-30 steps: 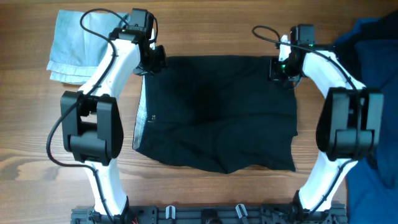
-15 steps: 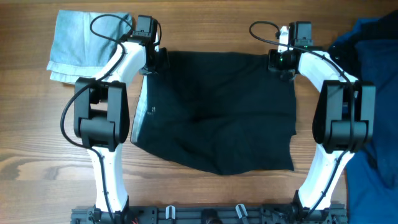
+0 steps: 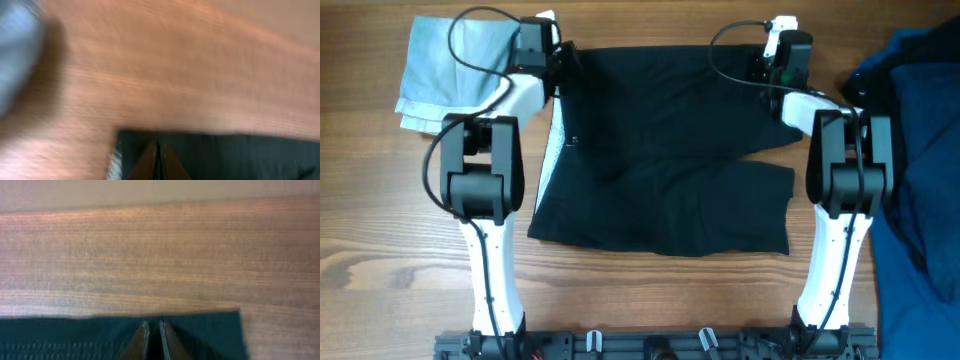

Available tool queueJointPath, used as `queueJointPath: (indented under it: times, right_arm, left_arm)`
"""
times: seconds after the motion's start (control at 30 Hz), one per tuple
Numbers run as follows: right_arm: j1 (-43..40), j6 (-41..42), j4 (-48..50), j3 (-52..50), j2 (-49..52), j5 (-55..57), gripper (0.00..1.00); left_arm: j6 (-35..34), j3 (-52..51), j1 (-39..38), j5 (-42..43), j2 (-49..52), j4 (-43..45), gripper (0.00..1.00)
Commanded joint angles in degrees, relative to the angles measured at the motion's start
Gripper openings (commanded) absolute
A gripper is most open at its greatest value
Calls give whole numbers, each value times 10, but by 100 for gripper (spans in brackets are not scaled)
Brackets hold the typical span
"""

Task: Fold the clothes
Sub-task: 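Grasp waistband corners with both grippers and pull shorts upward flat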

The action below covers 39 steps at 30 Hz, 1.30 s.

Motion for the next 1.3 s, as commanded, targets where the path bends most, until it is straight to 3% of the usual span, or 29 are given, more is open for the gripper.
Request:
queueJointPath:
  times: [0.0, 0.07, 0.13, 0.2, 0.23, 0.27, 0.3, 0.5, 0.73, 0.97, 1.1, 1.27]
  right_arm:
    - [-3, -33, -28, 50, -65, 16, 9]
    - [-3, -32, -90, 54, -129, 16, 13]
    - [-3, -21, -260, 54, -229, 16, 28]
    - [-3, -14, -444, 54, -305, 14, 33]
    - [-3, 8, -524, 54, -332, 14, 27]
    - [-3, 24, -586, 54, -349, 11, 9]
    - [-5, 28, -637, 54, -353, -2, 4]
    - [-5, 17, -746, 53, -272, -110, 4]
    - [-4, 17, -711, 53, -130, -109, 4]
    - [-4, 18, -646, 53, -49, -109, 4]
    - [-4, 19, -552, 53, -30, -105, 4]
    - [-4, 39, -391, 53, -26, -76, 4]
  left_arm:
    - [-1, 83, 27, -3, -47, -36, 4]
    - [-1, 108, 24, -3, -94, -77, 4]
    - [-1, 112, 19, -3, -177, -196, 9]
    - [-1, 112, 13, -3, -229, -329, 11]
    - [-1, 112, 10, -3, -239, -375, 8]
    - [-1, 112, 7, 2, -243, -430, 4]
    - [-1, 108, 2, 3, -240, -463, 4]
    - [-1, 80, -45, 5, -158, -525, 4]
    - [-1, 80, -65, 5, -57, -545, 4]
    - [-1, 80, -60, -29, -1, -507, 4]
    - [-1, 80, -41, -73, 22, -429, 4]
    - [-3, 80, 7, -62, 27, -292, 4]
